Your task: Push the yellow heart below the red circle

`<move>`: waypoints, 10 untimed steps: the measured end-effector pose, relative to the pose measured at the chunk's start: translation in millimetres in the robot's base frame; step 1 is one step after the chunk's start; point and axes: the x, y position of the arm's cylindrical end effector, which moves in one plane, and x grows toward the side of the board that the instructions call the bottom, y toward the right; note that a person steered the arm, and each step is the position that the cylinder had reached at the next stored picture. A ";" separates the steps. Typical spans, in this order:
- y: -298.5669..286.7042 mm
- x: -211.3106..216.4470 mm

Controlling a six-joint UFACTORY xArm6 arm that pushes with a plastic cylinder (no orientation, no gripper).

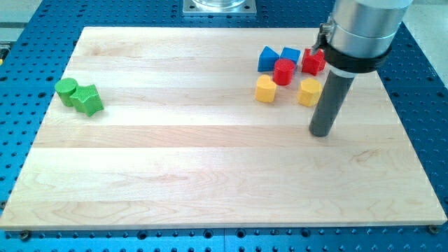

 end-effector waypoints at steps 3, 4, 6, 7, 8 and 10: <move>-257.8 -5.5; -260.9 -35.9; -167.3 -79.6; -145.3 -79.6; -142.3 -87.5; -133.7 -104.4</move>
